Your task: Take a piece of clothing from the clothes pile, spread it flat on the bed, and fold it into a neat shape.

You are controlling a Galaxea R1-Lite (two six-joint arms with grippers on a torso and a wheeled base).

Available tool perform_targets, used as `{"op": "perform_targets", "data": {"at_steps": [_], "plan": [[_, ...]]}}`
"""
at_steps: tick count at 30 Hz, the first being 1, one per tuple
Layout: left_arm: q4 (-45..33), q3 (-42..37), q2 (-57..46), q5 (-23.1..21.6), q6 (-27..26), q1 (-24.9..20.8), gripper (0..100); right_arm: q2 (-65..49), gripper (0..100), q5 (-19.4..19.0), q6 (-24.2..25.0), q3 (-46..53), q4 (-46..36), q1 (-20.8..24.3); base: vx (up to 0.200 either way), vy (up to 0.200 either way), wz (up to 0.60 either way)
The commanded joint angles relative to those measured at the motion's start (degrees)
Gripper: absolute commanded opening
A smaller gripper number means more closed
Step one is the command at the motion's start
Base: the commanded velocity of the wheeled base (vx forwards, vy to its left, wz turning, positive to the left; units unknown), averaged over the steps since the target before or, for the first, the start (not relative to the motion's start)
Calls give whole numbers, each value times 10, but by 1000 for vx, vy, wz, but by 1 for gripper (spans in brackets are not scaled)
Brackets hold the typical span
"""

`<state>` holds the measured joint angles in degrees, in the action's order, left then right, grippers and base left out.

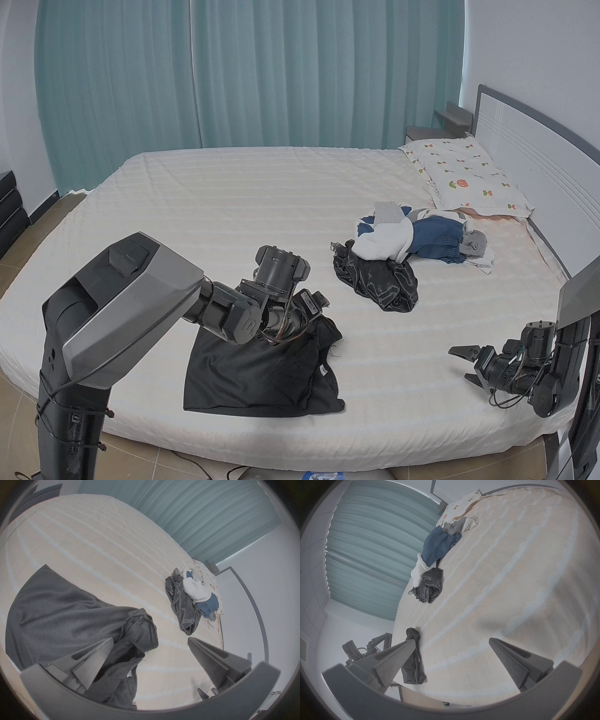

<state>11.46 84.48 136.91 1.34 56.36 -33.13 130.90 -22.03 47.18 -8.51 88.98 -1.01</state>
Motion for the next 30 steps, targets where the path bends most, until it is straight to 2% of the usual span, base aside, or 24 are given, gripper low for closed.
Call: {"op": "perform_targets", "data": {"at_steps": [1,6,7,10,16,18,20,24,30], "plan": [[1,-37,-32,-8,2,12,100,1,100,0,0,1,6,0,0,0,0],[6,-92,-74,-32,2,40,100,1,100,0,0,1,6,0,0,0,0],[17,-135,-100,-52,3,57,100,1,100,0,0,2,6,0,0,0,0],[52,-204,-125,-71,5,79,100,0,100,0,0,3,6,0,0,0,0],[143,-319,-145,-78,22,106,100,1,100,0,0,4,6,1,-200,0,0],[161,-349,-148,-78,31,108,100,0,100,1,-2,8,6,8,0,0,0],[192,-388,-147,-78,39,109,100,-5,100,12,-7,10,7,23,0,0,0],[259,-410,-143,-78,73,120,100,-10,100,34,-9,5,7,46,0,0,0],[276,-431,-153,-78,80,128,100,-4,100,81,-19,-9,5,83,0,0,0]]}}
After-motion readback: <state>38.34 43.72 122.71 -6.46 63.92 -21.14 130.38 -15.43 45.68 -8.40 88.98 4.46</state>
